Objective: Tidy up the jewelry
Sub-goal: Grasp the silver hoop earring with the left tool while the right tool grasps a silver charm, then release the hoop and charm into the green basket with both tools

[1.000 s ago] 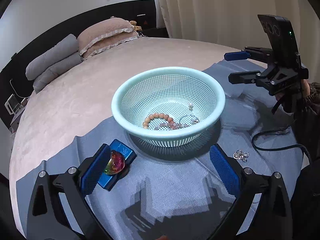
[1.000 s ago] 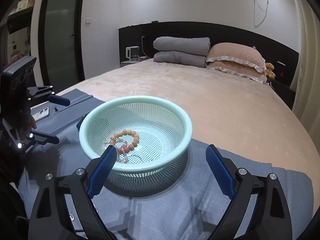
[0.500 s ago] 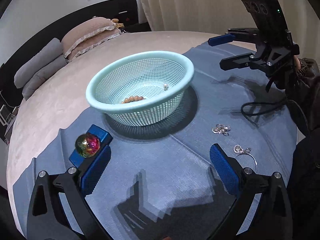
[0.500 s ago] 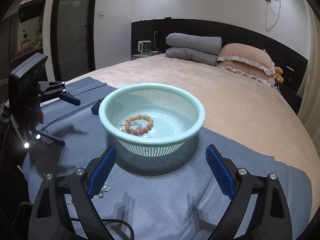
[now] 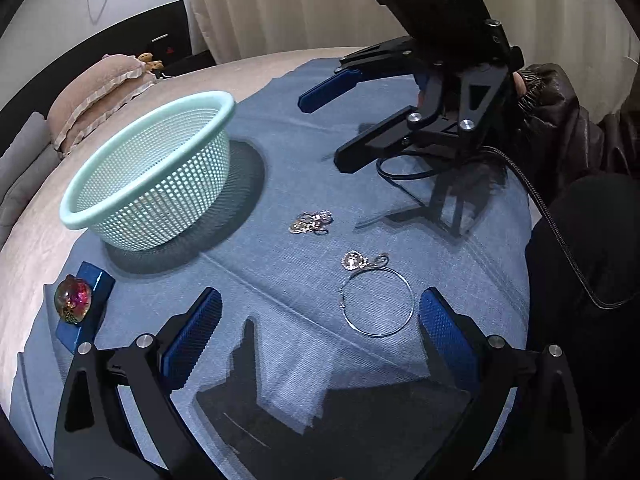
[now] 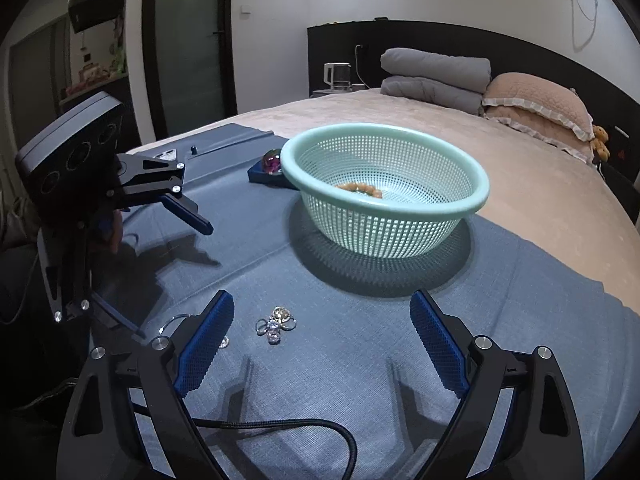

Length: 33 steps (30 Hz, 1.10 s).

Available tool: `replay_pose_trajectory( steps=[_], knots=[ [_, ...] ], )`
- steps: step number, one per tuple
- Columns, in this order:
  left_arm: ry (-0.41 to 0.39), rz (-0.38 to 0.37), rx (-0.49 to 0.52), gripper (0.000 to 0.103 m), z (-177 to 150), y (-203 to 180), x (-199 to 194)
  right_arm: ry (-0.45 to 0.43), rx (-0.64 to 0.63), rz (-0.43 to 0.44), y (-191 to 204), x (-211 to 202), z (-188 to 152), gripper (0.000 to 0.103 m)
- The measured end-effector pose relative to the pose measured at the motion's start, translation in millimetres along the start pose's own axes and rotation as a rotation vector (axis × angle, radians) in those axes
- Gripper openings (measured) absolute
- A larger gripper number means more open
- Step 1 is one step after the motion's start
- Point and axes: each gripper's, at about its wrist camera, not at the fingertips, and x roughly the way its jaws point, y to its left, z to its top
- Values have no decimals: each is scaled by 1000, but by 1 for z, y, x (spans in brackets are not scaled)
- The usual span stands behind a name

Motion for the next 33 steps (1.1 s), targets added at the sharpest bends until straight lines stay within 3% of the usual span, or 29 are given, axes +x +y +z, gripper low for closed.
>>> replay_pose_trajectory(
  steps=[3, 5, 8, 12, 14, 16, 22, 33],
  knots=[
    [0, -40, 9, 96, -1, -6, 4, 39, -14, -6, 6, 12, -4, 72],
    [-5, -50, 37, 93, -1, -13, 5, 72, -26, -7, 10, 21, -7, 57],
    [10, -55, 56, 81, -2, -17, 11, 97, -42, 5, 14, 27, -7, 43],
    [23, -60, 68, 67, -1, -20, 17, 114, -54, 22, 20, 30, -9, 35],
    [21, -91, 65, 58, -1, -20, 17, 131, -80, 34, 27, 33, -10, 19],
    [23, -109, 65, 50, -1, -20, 18, 153, -97, 52, 32, 36, -13, 10],
    [19, -117, 52, 45, -2, -26, 16, 145, -94, 64, 35, 32, -17, 8],
    [-14, -34, 22, 45, 5, -12, -8, 110, -122, 55, 29, -9, -7, 8]
  ],
)
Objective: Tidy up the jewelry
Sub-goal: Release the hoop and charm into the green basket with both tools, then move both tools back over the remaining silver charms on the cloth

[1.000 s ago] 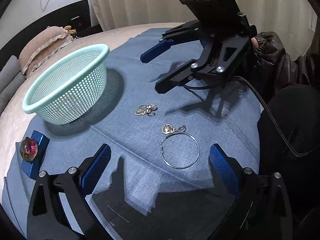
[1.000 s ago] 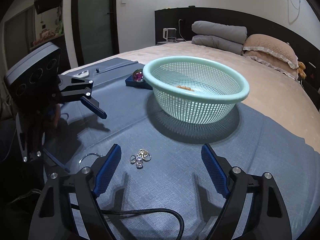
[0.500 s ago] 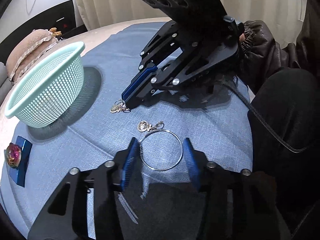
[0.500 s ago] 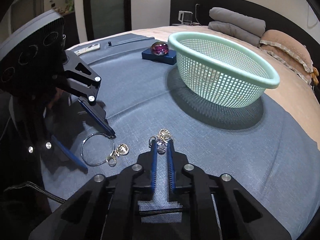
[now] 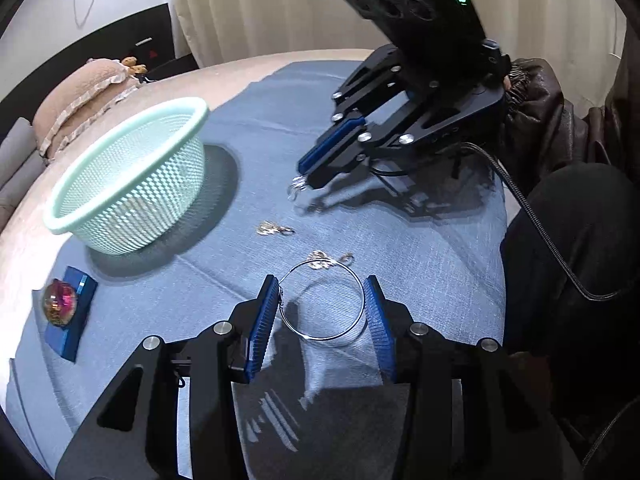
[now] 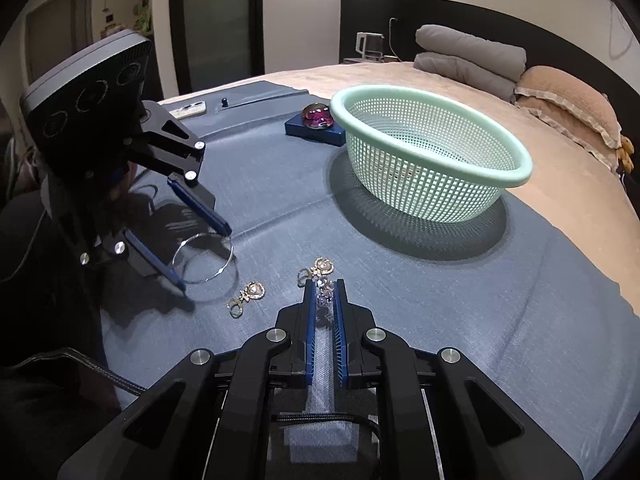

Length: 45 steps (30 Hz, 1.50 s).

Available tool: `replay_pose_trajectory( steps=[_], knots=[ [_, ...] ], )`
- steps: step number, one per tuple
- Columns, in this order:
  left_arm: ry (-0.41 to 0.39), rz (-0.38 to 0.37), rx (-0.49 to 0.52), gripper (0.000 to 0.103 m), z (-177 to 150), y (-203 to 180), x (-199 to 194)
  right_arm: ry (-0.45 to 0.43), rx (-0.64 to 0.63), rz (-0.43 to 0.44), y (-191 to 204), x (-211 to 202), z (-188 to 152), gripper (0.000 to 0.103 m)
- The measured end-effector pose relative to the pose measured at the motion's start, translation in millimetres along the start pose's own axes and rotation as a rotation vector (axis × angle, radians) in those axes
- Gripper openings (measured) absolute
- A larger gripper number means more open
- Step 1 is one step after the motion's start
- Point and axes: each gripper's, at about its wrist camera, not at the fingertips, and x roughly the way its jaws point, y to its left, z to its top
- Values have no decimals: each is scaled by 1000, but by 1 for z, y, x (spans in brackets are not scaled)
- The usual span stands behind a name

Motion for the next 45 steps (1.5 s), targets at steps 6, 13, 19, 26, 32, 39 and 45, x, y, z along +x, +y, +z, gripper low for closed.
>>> replay_pose_trajectory(
  steps=[6, 13, 19, 26, 32, 39, 45],
  knots=[
    [-8, 121, 8, 45, 19, 19, -20, -27, -79, -51, -4, -39, 23, 8],
    [-103, 184, 37, 45, 57, 58, -53, -98, -169, -126, -13, -74, 62, 8],
    [-93, 193, 5, 45, 76, 93, -50, -155, -171, -121, -29, -67, 89, 8],
    [9, 176, -88, 45, 77, 125, -8, -136, -73, -76, -55, -15, 91, 8],
    [56, 157, -112, 45, 68, 129, 14, -75, -23, -73, -66, 22, 84, 8],
    [48, 213, -108, 68, 67, 127, 4, -78, 5, -129, -73, 22, 76, 23],
    [-10, 257, -113, 97, 59, 123, -24, -94, 1, -93, -63, 3, 58, 84]
  ],
)
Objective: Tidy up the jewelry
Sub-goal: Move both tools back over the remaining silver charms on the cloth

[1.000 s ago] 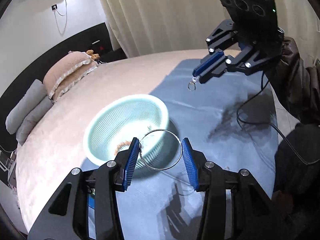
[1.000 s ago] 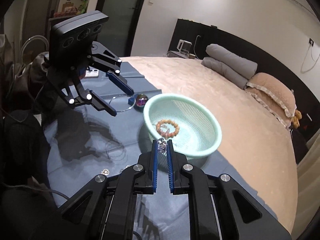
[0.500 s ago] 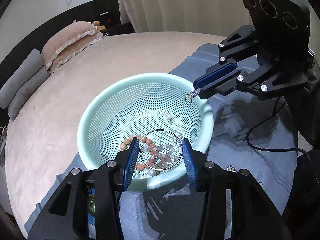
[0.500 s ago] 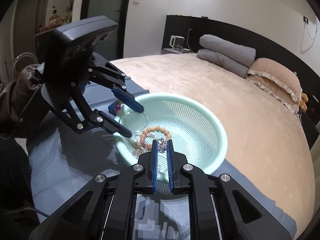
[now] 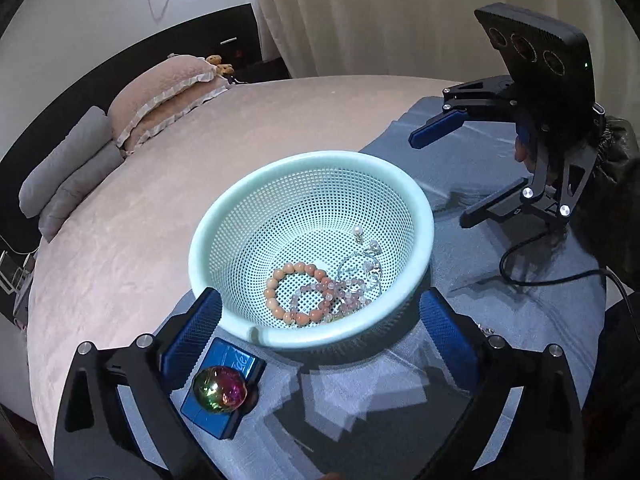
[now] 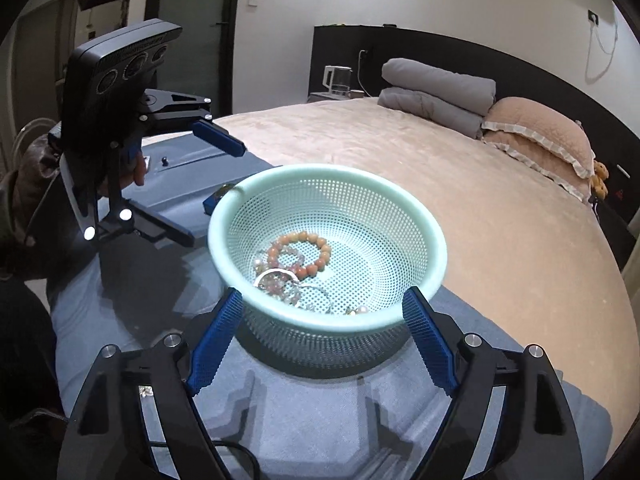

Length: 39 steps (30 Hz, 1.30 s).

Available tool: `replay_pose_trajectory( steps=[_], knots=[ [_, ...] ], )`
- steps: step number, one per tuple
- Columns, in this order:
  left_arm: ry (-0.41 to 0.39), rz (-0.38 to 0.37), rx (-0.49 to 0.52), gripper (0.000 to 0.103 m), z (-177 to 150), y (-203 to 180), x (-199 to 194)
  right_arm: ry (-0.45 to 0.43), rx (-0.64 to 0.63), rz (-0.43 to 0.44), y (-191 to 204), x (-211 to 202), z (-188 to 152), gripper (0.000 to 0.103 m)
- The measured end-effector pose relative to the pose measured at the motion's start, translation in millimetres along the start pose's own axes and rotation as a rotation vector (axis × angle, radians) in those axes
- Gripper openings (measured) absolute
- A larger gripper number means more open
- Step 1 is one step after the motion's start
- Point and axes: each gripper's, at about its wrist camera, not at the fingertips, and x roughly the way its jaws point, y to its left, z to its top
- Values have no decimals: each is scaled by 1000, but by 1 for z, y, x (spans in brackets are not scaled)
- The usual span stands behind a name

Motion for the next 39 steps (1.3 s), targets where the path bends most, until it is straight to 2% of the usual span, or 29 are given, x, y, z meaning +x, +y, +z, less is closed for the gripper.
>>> replay_pose_trajectory(
  steps=[4, 9, 17, 29, 36, 39],
  knots=[
    [12, 24, 58, 97, -15, -14, -11, 31, -39, 3, 10, -5, -11, 85],
    [26, 10, 111, 97, -29, -33, -15, 52, -33, 13, 11, -7, -23, 85],
    [57, -68, 192, 97, -48, -67, -11, 80, 2, 38, 8, -2, -41, 85],
    [87, -252, 268, 97, -71, -101, 6, 110, 18, 130, 24, 14, -63, 83],
    [86, -314, 279, 77, -68, -111, 21, 170, -35, 217, 44, 41, -62, 71],
    [77, -348, 271, 73, -67, -113, 25, 183, -54, 249, 51, 50, -59, 66]
  ],
)
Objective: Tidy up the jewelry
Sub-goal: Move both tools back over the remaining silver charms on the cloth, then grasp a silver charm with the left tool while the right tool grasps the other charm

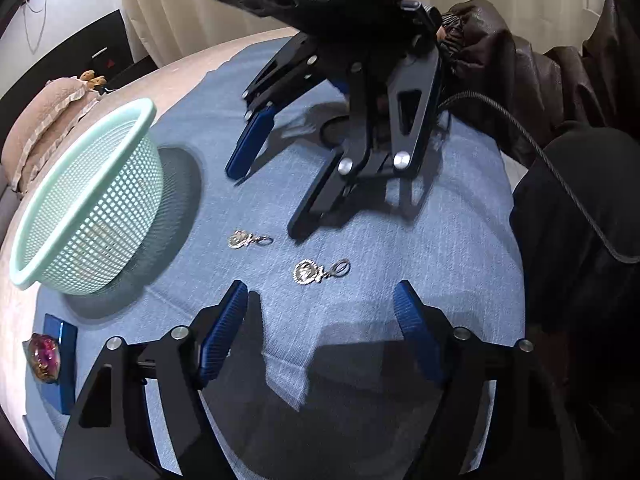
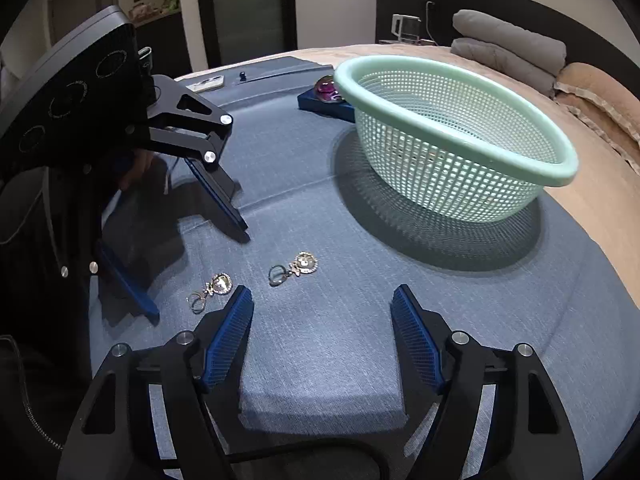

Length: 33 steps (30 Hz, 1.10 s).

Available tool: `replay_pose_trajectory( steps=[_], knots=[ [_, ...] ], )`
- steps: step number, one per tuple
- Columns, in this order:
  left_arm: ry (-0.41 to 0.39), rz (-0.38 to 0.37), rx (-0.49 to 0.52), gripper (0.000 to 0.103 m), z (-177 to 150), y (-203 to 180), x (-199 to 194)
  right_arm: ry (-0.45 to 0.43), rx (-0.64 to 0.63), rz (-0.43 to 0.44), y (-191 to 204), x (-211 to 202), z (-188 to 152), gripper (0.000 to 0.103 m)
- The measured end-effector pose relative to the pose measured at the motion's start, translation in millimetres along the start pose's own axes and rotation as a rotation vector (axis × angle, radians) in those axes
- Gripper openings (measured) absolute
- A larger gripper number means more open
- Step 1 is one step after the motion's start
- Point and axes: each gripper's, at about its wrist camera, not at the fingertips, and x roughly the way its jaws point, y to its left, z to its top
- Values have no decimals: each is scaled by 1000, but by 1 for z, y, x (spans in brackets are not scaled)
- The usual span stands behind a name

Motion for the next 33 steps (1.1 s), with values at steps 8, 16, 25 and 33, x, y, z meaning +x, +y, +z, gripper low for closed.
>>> replay_pose_trajectory(
  steps=[8, 16, 25, 33],
  knots=[
    [-25, -73, -41, 61, 5, 2, 10, -3, -9, 9, 5, 13, 13, 39],
    [-38, -141, -93, 18, 2, 2, 12, 5, -17, -13, 15, 16, 12, 14],
    [-22, -64, -155, 16, -3, 0, 10, -16, 87, -88, 15, -8, -14, 14],
    [20, 112, -321, 16, -10, 11, 5, -69, 233, -247, 21, -30, -46, 14]
  ],
)
